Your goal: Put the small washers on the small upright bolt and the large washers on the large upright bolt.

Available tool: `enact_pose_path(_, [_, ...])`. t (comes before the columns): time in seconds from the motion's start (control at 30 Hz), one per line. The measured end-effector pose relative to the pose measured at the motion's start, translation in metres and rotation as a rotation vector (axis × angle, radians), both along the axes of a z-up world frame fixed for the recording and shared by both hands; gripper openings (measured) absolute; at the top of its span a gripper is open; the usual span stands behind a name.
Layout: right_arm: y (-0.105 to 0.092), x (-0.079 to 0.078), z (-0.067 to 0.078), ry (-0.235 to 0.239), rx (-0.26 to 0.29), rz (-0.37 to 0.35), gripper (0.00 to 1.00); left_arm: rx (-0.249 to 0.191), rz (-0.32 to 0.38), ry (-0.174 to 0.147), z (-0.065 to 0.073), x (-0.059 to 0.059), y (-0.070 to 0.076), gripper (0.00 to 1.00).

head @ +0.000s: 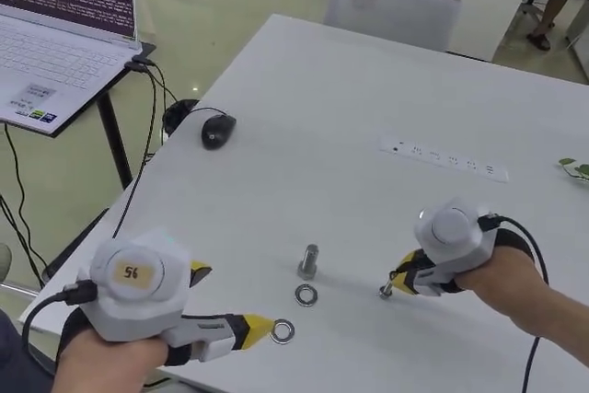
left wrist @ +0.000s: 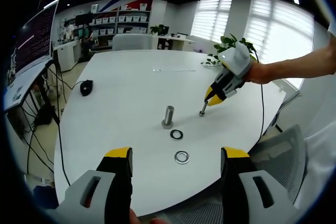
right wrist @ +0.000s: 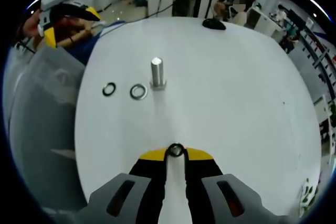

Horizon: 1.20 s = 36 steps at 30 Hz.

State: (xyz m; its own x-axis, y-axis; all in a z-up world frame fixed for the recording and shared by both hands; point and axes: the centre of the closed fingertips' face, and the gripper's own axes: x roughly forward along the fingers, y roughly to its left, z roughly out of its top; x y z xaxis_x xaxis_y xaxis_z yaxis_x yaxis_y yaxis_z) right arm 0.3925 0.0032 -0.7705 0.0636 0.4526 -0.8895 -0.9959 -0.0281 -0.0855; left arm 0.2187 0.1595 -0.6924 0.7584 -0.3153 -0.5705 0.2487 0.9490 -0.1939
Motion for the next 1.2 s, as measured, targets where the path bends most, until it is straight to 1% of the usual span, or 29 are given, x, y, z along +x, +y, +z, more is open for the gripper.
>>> enact_pose_path(0.33, [0.001,0.000,-0.009,0.012,-0.026,0.007,0.14,0.002,0.000,-0.001,0.001,0.001,0.001,0.68])
enact_pose_path(0.43, [0.002,0.001,-0.016,0.014,-0.039,0.015,0.14,0.002,-0.001,-0.001,0.001,0.001,0.000,0.68])
enact_pose_path(0.7, [0.003,0.002,-0.029,0.018,-0.061,0.022,0.14,0.002,0.001,0.001,0.000,0.001,0.001,0.68])
enact_pose_path(0.83, [0.003,0.003,-0.032,0.021,-0.057,0.002,0.17,0.006,0.006,0.005,-0.001,-0.001,0.003,0.68])
enact_pose_path(0.9, [0.002,0.001,-0.032,0.031,-0.054,-0.009,0.17,0.005,0.009,0.004,-0.001,-0.001,0.004,0.68])
enact_pose_path(1.0, [-0.002,0.003,-0.032,0.009,-0.062,-0.004,0.18,0.004,0.014,0.000,0.000,-0.001,0.005,0.68])
enact_pose_path(1.1, [-0.008,0.002,-0.028,-0.004,-0.056,-0.019,0.18,0.002,0.018,-0.003,0.000,-0.001,0.006,0.68])
enact_pose_path(1.2, [-0.021,-0.001,-0.033,0.008,-0.070,-0.048,0.18,0.001,0.016,-0.005,0.000,0.000,0.005,0.68])
